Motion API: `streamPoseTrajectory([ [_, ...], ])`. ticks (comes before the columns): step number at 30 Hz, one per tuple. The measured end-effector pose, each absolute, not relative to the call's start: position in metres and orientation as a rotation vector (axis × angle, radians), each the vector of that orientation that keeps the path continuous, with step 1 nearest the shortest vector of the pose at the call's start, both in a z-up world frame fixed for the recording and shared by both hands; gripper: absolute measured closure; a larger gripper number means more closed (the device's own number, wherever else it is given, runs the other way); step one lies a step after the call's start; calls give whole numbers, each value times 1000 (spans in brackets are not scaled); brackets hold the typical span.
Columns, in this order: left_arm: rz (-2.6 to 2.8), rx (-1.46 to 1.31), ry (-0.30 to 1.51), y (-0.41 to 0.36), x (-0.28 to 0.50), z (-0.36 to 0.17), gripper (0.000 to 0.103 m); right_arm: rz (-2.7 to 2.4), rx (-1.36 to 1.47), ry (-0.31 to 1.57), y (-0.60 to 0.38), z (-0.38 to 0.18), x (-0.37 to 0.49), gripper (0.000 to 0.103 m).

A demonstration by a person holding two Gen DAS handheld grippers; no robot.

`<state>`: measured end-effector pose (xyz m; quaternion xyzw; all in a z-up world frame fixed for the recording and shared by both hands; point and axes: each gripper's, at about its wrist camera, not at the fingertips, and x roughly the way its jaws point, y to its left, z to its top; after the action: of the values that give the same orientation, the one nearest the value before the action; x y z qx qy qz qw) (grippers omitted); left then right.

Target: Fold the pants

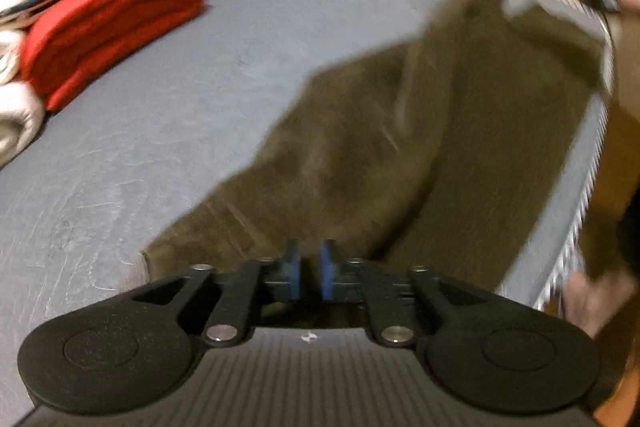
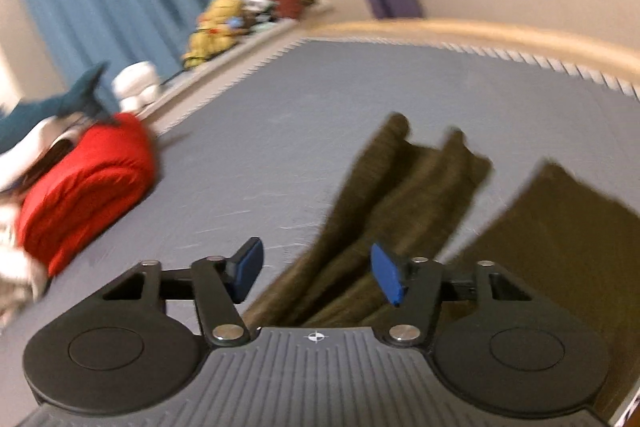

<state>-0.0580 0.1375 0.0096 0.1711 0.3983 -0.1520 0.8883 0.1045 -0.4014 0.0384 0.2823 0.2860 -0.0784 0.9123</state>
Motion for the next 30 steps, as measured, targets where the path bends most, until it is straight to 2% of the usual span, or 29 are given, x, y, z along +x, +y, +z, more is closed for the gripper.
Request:
streamPoseTrajectory([
  [1,-288,331,818,140,-54,12,58,-165,607,601,-407,32,106,54],
  [3,-255,299,823,144,-41,14,58,-154,635,616,-408,22,111,61],
  [5,-249,290,844,140,-31,9,58,-132,642,626,-407,14,117,64],
  [18,-519,447,801,87,-40,-11,58,-37,650,656,-385,-8,173,61],
  [30,-541,543,867,76,-35,-38,58,-117,701,690,-397,-36,204,60],
])
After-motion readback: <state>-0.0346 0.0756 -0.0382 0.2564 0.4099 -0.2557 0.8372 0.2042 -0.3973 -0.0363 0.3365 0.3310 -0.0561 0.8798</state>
